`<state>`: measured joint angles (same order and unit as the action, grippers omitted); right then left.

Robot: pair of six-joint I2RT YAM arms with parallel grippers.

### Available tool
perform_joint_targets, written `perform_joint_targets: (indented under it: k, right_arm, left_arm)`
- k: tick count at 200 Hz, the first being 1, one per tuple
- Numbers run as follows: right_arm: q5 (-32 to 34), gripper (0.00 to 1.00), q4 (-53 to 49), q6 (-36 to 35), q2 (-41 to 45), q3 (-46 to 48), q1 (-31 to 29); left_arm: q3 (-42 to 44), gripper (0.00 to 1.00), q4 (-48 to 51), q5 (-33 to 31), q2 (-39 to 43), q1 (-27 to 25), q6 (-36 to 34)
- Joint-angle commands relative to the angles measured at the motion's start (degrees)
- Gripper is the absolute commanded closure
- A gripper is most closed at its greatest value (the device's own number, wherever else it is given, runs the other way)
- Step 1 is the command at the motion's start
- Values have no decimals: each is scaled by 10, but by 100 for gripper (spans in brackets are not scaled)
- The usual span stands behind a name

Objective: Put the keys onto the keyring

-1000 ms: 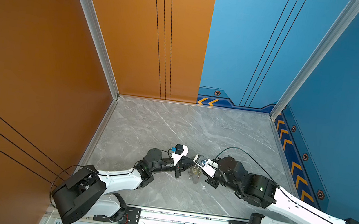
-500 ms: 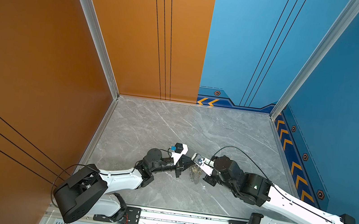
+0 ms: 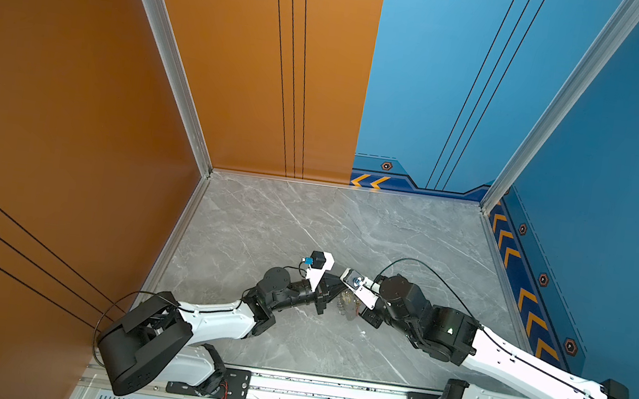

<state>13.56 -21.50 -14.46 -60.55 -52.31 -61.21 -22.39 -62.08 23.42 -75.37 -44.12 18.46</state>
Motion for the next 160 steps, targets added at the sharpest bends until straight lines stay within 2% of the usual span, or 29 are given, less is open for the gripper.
perform_joint_targets:
  k: [1,50,59,74,93,105,135,160]
  right_arm:
    - [-65,100,24,40,6,13,1]
    - [-67,100,35,56,12,14,6]
    - [-64,96,32,54,19,14,8]
    - [-59,85,25,51,34,13,12]
    - [-46,76,11,46,58,11,18]
    - [-46,73,-2,40,73,6,24]
    - [-85,69,-29,30,103,-1,46]
    - [-126,70,-50,33,106,-6,75]
  left_arm:
    - [-6,100,-76,-67,11,-1,23]
    - [-6,100,-114,-65,-12,-2,32]
    - [-5,100,-117,-59,-15,0,28]
    - [-4,100,-122,-40,-21,3,22]
    - [-1,100,-158,12,-33,18,40]
    - [-3,100,-186,57,-47,28,57]
    - [-5,100,-185,97,-54,24,37]
    - [2,100,-186,110,-47,24,12]
